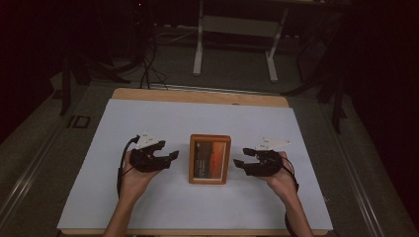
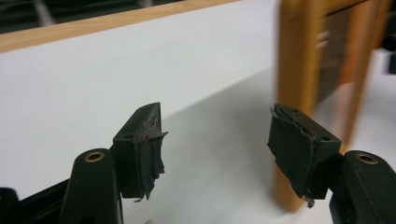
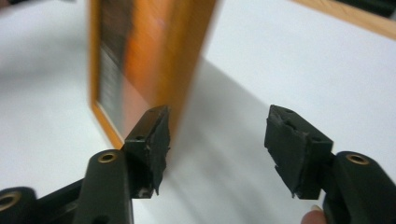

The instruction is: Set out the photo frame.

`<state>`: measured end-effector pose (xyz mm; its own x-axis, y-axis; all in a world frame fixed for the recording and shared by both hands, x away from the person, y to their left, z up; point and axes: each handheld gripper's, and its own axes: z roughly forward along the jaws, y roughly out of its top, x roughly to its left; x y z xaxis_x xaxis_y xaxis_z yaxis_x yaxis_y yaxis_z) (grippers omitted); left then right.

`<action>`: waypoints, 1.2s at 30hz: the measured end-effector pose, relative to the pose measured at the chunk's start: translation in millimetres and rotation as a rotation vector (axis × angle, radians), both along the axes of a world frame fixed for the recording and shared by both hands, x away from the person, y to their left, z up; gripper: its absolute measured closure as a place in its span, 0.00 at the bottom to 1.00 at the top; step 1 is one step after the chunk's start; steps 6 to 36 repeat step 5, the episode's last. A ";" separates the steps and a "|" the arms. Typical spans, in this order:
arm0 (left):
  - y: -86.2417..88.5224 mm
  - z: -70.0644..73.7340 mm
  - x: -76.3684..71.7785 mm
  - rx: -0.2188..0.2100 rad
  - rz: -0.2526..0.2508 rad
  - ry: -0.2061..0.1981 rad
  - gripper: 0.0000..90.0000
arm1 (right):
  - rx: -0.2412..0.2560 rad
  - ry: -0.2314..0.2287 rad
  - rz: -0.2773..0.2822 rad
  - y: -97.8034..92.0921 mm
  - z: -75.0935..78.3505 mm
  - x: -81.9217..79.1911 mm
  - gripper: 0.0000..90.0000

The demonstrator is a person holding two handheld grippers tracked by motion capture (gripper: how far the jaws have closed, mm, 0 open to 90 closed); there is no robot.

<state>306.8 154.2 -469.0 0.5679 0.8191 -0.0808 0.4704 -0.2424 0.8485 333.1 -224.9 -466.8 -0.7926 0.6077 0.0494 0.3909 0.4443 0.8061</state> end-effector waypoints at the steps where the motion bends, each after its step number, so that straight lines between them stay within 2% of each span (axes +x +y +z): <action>1: 1.4 -0.6 -0.2 0.023 0.022 -0.001 0.39 | -0.032 0.014 -0.025 -5.5 -2.6 2.1 0.43; 2: 2.9 -1.2 -0.4 0.050 0.042 -0.001 0.39 | -0.032 0.014 -0.025 -5.5 -2.6 2.1 0.43; 5: 7.0 -4.9 -1.3 0.120 0.086 0.003 0.38 | -0.086 0.030 -0.064 -15.4 -6.9 5.3 0.41; 36: 7.0 -4.9 -1.3 0.120 0.086 0.003 0.38 | -0.086 0.030 -0.064 -15.4 -6.9 5.3 0.41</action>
